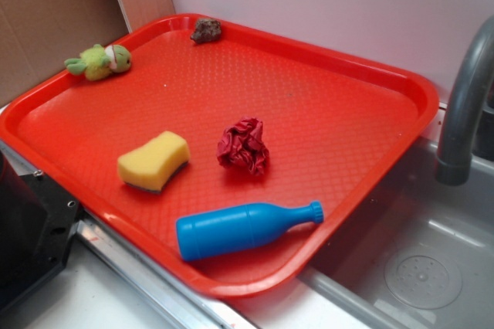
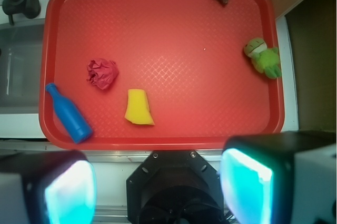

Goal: Grab the red paper.

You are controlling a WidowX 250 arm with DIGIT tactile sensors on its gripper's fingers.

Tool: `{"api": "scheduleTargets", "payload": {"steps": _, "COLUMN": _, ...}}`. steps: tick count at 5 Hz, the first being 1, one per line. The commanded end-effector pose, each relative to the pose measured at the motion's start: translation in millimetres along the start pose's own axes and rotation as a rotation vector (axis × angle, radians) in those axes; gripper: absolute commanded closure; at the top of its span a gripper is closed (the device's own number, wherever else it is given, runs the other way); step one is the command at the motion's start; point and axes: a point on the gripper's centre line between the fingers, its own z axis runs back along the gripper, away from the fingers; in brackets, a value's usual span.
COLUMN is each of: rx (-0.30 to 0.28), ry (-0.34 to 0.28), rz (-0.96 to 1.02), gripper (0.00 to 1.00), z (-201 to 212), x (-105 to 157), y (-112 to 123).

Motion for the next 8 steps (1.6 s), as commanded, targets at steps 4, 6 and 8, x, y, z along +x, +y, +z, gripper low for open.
{"api": "scheduleTargets", "payload": {"steps": 4, "rx": -0.084, "ry": -0.132, "rz": -0.607, "gripper": 0.00, "z": -151.4, "x": 50.3, "y": -86.9}}
{"api": "scheduleTargets", "payload": {"steps": 6, "rx": -0.006, "ry": -0.077, "rz": -0.672, "gripper": 0.00, "z": -197.7, "x": 51.3, "y": -79.3}}
{"api": "scheduleTargets", "payload": {"steps": 8, "rx": -0.066, "ry": -0.081, "rz": -0.638, "gripper": 1.00, "z": -210.3, "x": 40.9, "y": -79.2}}
